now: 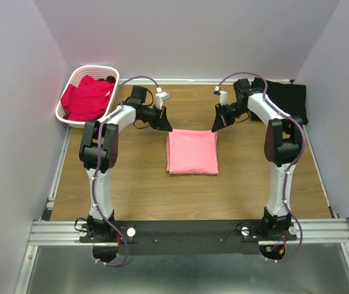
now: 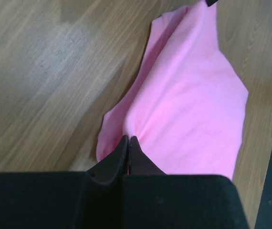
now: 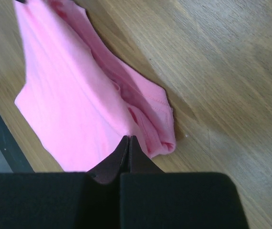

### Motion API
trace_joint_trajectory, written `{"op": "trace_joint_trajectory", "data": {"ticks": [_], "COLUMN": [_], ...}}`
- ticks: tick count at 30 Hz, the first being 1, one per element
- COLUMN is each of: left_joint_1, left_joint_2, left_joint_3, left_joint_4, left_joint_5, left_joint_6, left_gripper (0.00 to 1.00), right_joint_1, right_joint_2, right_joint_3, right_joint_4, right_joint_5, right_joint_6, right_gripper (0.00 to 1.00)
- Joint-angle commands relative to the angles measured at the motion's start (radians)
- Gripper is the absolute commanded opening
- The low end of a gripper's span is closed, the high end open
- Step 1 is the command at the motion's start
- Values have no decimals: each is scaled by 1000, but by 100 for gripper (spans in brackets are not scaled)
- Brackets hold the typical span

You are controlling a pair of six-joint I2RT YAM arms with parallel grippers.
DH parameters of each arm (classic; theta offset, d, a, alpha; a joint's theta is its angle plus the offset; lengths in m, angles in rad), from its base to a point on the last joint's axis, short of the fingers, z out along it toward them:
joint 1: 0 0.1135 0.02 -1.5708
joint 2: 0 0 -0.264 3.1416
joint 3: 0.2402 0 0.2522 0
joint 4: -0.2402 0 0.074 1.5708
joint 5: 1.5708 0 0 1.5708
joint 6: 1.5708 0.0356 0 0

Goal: Fold and stack the t-shirts
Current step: Fold the tshirt

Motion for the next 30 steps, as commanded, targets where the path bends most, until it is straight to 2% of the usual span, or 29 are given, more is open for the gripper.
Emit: {"op": "trace_joint_trajectory", "data": {"ticks": [1,8,20,21,22,30], "left_joint_1": [47,74,102,104,104,90], "left_joint_2": [-122,-101,43,46,55,86], "left_joint_3": [-43,-64,29,28,31,11], "left_joint_4": [11,22,76,79,82,97], "left_joint_5": [29,-6,-23,-87,-92,-67], "left_joint_6": [34,43,42,39,39,-6], "left_gripper": [0,0,0,0,0,0], "right_joint_1": [3,2,3,3,3,3], "right_joint_2": [-44,-6,148,157,169,172], "right_joint_3": [-11,10,150,153,154,111], "right_joint_4": [-8,-4,51,61,74,124], "right_joint_5": [6,18,77,80,80,113], "right_joint_6": [-18,-9,99,108,126,178], "right_gripper": [1,1,1,1,1,2]}}
